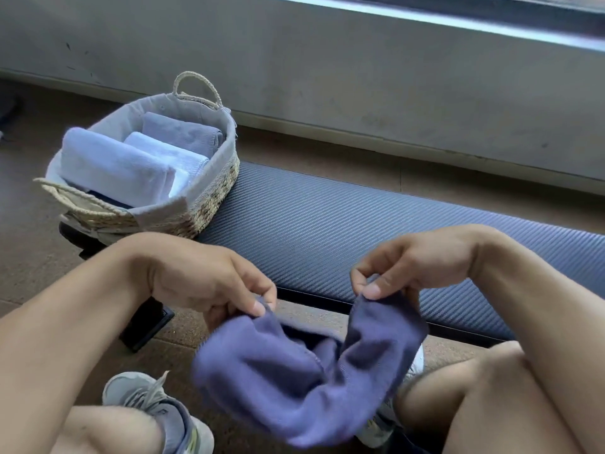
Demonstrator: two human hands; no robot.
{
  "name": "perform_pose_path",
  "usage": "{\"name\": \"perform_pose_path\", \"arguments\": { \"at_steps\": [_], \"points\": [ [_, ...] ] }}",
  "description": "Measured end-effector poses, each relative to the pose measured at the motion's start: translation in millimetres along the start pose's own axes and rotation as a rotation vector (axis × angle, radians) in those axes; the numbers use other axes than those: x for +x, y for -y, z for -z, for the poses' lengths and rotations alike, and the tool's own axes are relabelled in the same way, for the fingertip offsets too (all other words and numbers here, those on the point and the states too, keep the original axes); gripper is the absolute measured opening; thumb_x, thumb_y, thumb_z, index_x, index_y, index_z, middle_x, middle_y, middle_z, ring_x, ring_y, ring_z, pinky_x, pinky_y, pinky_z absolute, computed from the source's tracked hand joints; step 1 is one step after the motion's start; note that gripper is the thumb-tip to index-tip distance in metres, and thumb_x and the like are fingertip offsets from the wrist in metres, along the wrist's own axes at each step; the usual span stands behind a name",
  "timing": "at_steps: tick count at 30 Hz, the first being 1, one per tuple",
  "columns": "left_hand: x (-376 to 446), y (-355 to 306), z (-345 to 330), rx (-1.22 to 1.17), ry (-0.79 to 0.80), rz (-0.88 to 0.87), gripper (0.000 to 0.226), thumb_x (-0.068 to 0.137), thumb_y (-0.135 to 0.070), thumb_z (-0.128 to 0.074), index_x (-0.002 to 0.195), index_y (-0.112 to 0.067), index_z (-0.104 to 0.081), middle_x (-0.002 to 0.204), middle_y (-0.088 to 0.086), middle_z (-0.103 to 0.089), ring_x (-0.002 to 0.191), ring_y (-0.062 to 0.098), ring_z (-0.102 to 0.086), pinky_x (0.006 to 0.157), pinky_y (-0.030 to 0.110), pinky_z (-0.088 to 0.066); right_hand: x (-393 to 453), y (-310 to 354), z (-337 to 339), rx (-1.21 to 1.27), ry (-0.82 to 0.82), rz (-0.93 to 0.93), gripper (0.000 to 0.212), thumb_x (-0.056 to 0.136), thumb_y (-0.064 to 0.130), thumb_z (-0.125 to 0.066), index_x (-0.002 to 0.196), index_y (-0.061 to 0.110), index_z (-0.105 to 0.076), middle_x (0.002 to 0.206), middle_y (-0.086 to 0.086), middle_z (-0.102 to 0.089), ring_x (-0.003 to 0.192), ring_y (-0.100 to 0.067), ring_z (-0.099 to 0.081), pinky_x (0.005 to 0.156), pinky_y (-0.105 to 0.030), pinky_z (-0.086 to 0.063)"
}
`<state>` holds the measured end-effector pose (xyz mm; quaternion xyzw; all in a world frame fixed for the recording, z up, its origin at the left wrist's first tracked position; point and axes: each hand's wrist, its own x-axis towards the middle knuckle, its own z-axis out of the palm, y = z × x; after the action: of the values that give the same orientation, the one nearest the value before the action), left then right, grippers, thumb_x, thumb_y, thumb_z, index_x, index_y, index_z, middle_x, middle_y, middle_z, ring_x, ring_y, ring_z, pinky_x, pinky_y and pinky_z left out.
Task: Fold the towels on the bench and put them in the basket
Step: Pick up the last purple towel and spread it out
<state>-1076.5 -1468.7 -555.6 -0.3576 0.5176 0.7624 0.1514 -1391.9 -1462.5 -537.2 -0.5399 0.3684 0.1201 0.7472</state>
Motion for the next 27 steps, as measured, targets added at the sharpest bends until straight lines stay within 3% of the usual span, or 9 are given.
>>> {"name": "perform_pose_path", "arguments": {
  "at_steps": [2, 4, 7, 9, 12, 13, 17, 24, 27],
  "points": [
    [-3.9, -7.0, 1.3, -0.045, -0.126, -0.096, 0.008, 0.091, -0.006, -0.065, 0.097, -0.009, -0.061, 0.076, 0.006, -0.057, 0.057, 0.011, -0.055, 0.050, 0.019, -0.048, -9.2, 1.6, 1.7, 0.109, -0.018, 0.115, 0.008, 0.091, 0.023, -0.063, 0.092, 0.016, -0.061, 0.077, -0.003, -0.060, 0.066, -0.015, -0.058, 0.056, -0.025, -0.052],
    [-0.3, -10.7, 7.4, -0.103, -0.417, -0.233, 0.003, 0.095, -0.006, -0.061, 0.097, -0.008, -0.060, 0.080, 0.013, -0.062, 0.061, 0.016, -0.061, 0.055, 0.024, -0.054, -18.3, -1.4, 8.0, 0.181, -0.201, 0.241, 0.011, 0.088, 0.025, -0.066, 0.089, 0.015, -0.062, 0.075, -0.003, -0.057, 0.063, -0.012, -0.056, 0.054, -0.022, -0.050],
    [12.3, 1.3, 34.7, -0.008, -1.036, -0.339, 0.011, 0.098, -0.020, -0.058, 0.087, -0.022, -0.061, 0.095, 0.022, -0.071, 0.077, 0.026, -0.069, 0.079, 0.041, -0.060, -21.0, -16.2, 24.6, 0.168, -0.735, 0.356, 0.013, 0.091, 0.024, -0.069, 0.087, 0.015, -0.062, 0.077, -0.004, -0.059, 0.068, -0.014, -0.056, 0.060, -0.028, -0.053],
    [14.0, 2.2, 43.3, 0.151, -1.303, -0.298, 0.009, 0.091, -0.035, -0.059, 0.087, -0.028, -0.063, 0.092, 0.014, -0.074, 0.084, 0.029, -0.070, 0.092, 0.046, -0.056, -15.8, -28.1, 38.2, 0.094, -1.101, 0.340, 0.010, 0.094, 0.020, -0.066, 0.091, 0.012, -0.062, 0.084, -0.010, -0.062, 0.077, -0.018, -0.059, 0.068, -0.036, -0.057],
    [15.1, -1.9, 43.0, 0.236, -1.409, -0.322, 0.007, 0.099, -0.024, -0.060, 0.095, -0.021, -0.065, 0.077, 0.005, -0.071, 0.064, 0.011, -0.066, 0.075, 0.015, -0.054, -7.4, -35.4, 49.6, 0.086, -1.281, 0.330, 0.006, 0.097, 0.015, -0.065, 0.097, 0.009, -0.063, 0.088, -0.011, -0.062, 0.078, -0.016, -0.059, 0.068, -0.032, -0.059],
    [15.2, -4.3, 41.0, 0.221, -1.417, -0.337, 0.006, 0.099, -0.024, -0.061, 0.095, -0.023, -0.065, 0.077, 0.004, -0.071, 0.063, 0.009, -0.066, 0.073, 0.015, -0.055, -5.4, -34.6, 51.3, 0.082, -1.302, 0.337, 0.006, 0.097, 0.014, -0.065, 0.096, 0.009, -0.063, 0.088, -0.010, -0.062, 0.077, -0.015, -0.059, 0.068, -0.031, -0.059],
    [9.7, -5.5, 44.0, 0.136, -1.465, -0.378, 0.009, 0.083, -0.043, -0.063, 0.083, -0.034, -0.067, 0.082, -0.005, -0.069, 0.089, 0.032, -0.070, 0.089, 0.049, -0.058, -1.9, -28.0, 54.1, 0.022, -1.372, 0.346, 0.009, 0.094, 0.019, -0.071, 0.093, 0.010, -0.068, 0.085, -0.007, -0.067, 0.077, -0.016, -0.062, 0.073, -0.033, -0.060],
    [15.3, -12.9, 30.9, 0.471, -1.593, -0.323, 0.006, 0.096, -0.028, -0.063, 0.098, -0.025, -0.067, 0.084, -0.002, -0.064, 0.088, 0.028, -0.061, 0.086, 0.038, -0.048, -9.4, -31.0, 58.0, -0.049, -1.532, 0.261, 0.017, 0.082, 0.034, -0.083, 0.083, 0.019, -0.076, 0.066, 0.010, -0.068, 0.055, 0.000, -0.054, 0.060, -0.024, -0.042],
    [18.1, -15.7, 27.2, 0.412, -1.544, -0.338, 0.006, 0.097, -0.029, -0.059, 0.094, -0.026, -0.062, 0.066, -0.003, -0.070, 0.069, 0.027, -0.070, 0.078, 0.036, -0.053, -12.4, -29.4, 58.4, -0.017, -1.628, 0.243, 0.024, 0.076, 0.041, -0.087, 0.082, 0.019, -0.078, 0.069, 0.008, -0.071, 0.058, -0.002, -0.058, 0.062, -0.023, -0.046]
  ]
}}
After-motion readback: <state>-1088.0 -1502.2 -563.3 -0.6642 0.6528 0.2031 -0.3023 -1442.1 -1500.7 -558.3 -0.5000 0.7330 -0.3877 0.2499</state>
